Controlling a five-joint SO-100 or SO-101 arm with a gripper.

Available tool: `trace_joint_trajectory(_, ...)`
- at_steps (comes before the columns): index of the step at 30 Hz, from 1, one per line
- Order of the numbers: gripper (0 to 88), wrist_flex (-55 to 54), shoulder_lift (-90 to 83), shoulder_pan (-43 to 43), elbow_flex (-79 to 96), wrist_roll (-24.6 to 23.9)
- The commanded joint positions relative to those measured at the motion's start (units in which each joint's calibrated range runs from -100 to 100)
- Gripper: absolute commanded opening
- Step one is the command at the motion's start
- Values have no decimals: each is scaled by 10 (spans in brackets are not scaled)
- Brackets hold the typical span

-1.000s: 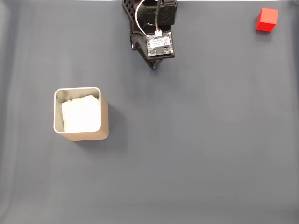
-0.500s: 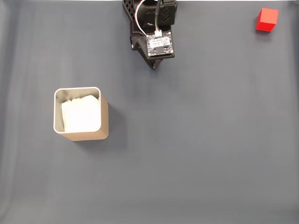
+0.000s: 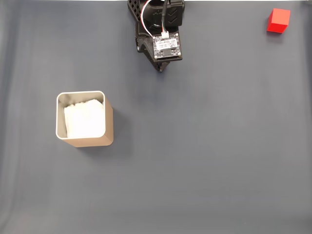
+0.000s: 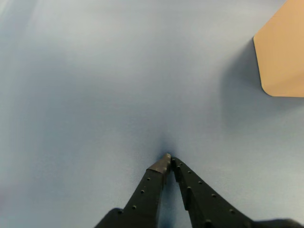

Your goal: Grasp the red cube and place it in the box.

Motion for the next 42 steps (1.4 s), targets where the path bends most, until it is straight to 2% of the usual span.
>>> trace_joint_trajectory(1, 7, 10, 0, -1, 6, 0)
trace_joint_trajectory(14, 2, 10, 0, 5, 6, 3)
trace_joint_trajectory(20, 2, 4, 0, 15, 6, 25)
trace_joint_trajectory(28, 2, -97, 0, 20, 6, -5)
trace_joint_trajectory(42, 2, -236, 63, 40, -60, -20)
